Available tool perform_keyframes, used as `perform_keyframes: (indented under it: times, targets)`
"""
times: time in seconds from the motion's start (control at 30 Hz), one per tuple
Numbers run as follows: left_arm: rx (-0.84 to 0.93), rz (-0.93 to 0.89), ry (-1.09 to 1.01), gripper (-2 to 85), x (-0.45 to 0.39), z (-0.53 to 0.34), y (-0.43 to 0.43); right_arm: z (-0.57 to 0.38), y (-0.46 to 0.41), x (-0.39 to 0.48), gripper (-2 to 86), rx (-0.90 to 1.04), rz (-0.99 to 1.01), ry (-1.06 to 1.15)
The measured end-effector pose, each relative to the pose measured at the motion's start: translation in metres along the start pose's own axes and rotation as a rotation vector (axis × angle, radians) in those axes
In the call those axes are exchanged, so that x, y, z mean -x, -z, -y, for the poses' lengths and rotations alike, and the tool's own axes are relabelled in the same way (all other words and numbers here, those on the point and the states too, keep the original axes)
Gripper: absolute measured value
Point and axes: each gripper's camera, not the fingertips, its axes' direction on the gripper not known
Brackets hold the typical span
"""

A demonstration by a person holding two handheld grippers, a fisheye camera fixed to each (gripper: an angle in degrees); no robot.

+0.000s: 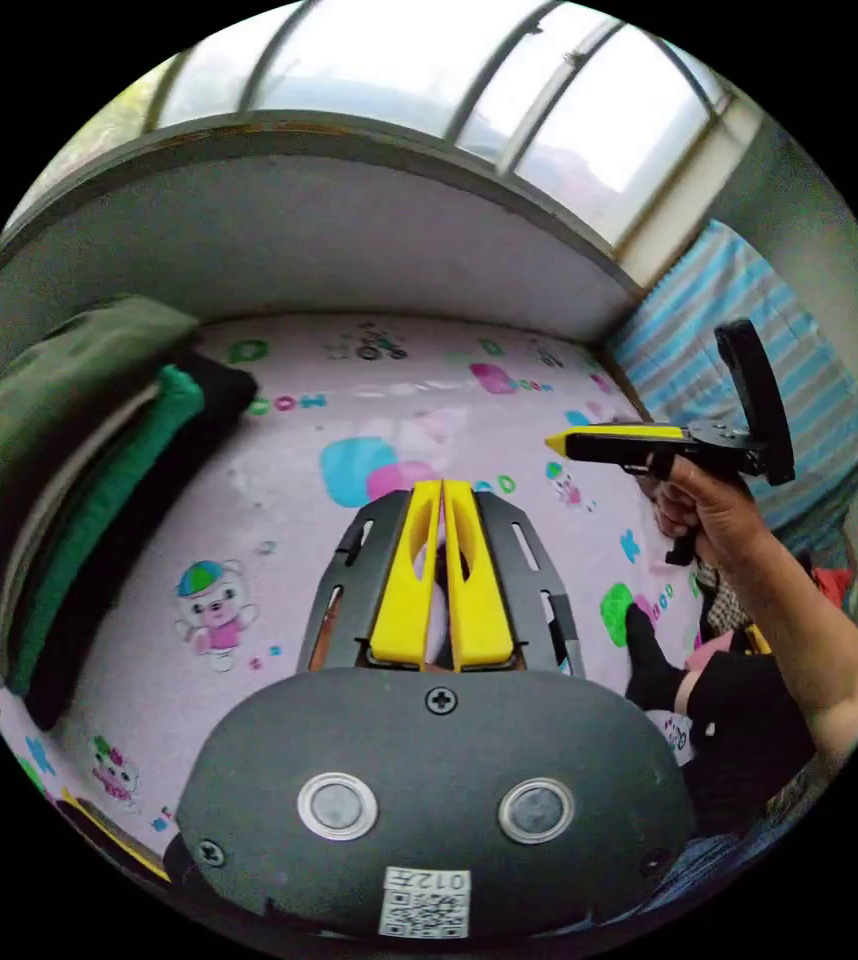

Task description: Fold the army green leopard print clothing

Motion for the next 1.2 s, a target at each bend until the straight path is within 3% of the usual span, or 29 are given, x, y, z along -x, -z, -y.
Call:
perform_keyframes:
  times: [0.53,0.7,0.87,1.03,1.2]
  targets:
    - [0.249,-0.277,-0.470,0.9,-0.264,-0.133,-0.312,-0.277,-0.014,-0.148,-0.9,0.027,-0.269,-0.504]
    - [0.286,-0.330,-0.644,1.2,-0.395,-0.204,-0.398,-0.392,0.008,-0.207,-0.6,0.056,-0.360,-0.718]
    - [0.271,-0.375,-0.882,3.1,-0.548,-0.266,-0.459,-0.506,0.085,-0.276,4.4,0.049,-0.441,-0.990]
    - [0.286,-0.403,-1.072,6.3,-0.691,-0.332,-0.532,-0.576,0.128,-0.322,6.6,0.013,-0.476,-1.193]
    - [0.302,-0.357,-1.145,9.1,-0.766,-0.382,-0.600,-0.599,0.120,-0.354,7.9,0.050,-0.458,-1.260]
